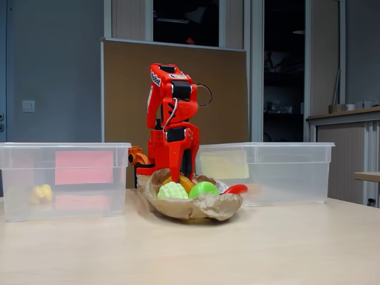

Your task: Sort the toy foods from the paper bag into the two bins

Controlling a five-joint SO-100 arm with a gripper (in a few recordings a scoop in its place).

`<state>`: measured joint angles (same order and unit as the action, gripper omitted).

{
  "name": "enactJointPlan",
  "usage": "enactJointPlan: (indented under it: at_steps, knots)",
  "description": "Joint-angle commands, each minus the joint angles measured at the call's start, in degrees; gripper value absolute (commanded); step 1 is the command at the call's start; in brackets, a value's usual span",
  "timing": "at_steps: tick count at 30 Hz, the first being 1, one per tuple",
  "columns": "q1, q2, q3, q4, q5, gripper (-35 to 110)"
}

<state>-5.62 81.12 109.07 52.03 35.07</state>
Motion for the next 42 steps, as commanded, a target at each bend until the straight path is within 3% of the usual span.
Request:
enactJointPlan:
  at_steps: [1, 11, 22, 27, 31, 37, 42]
  knots:
    - [-0.7, -0.6, 0.3, -1.2, 0.4, 16]
    - [-0.1, -1.3, -5.2, 5.0, -3.3, 4]
    - [-3.5, 0.9, -38.2, 38.4, -8.1, 4]
    - [-10.4, 4.0, -50.4, 49.0, 0.8, 3]
    - [-17.7, 8.4, -52.6, 51.6, 11.3, 1]
    - [-30.8, 14.6, -53.0, 51.9, 28.3, 2]
    - [-41.8, 16.7, -48.9, 45.4, 43.6, 2]
